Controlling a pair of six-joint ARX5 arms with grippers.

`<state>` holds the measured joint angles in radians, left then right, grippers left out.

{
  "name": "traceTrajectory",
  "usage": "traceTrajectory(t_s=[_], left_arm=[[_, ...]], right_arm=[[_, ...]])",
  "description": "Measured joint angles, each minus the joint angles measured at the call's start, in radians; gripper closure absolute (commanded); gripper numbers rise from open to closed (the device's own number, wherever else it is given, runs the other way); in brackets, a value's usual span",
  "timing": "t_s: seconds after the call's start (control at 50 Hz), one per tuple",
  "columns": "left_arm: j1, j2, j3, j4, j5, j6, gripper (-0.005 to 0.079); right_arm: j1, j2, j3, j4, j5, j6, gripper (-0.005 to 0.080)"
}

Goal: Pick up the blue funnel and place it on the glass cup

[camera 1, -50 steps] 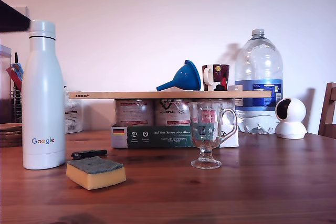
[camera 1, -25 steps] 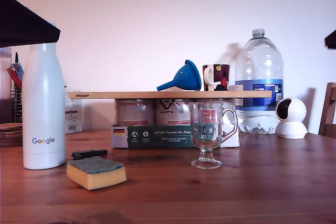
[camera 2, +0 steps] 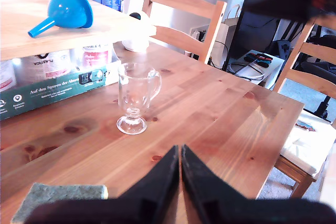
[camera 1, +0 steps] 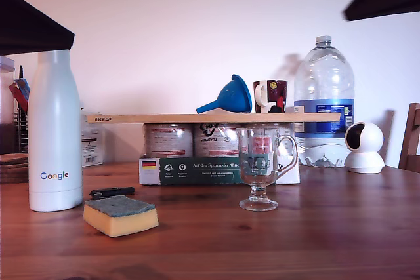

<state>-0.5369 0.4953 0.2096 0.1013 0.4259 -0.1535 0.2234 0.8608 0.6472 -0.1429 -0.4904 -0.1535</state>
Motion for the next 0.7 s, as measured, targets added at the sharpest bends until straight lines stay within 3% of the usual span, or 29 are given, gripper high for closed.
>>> traceTrajectory(t_s=[0.16, 0.32, 0.38, 0.52, 0.7], left_arm=[[0.0, 0.0, 0.0, 0.0, -0.001, 0.008, 0.0766], [0.0, 0.0, 0.0, 0.001, -0.001, 0.021, 0.0766], [0.0, 0.0, 0.0, 0.001, -0.002, 0.026, 0.0766], [0.0, 0.0, 0.0, 0.001, -0.004, 0.026, 0.0766], [0.0, 0.0, 0.0, 0.001, -0.015, 0.026, 0.0766]], right_arm=[[-0.092, 0.172, 0.178, -0.055, -0.187, -0.018, 0.0763], [-0.202, 0.357, 0.323, -0.112, -0.48, -0.076, 0.0763], [-0.229, 0.423, 0.357, -0.127, -0.546, -0.093, 0.0763], [-0.257, 0.551, 0.427, -0.147, -0.62, -0.148, 0.0763], [-0.258, 0.636, 0.541, -0.144, -0.617, -0.193, 0.0762]])
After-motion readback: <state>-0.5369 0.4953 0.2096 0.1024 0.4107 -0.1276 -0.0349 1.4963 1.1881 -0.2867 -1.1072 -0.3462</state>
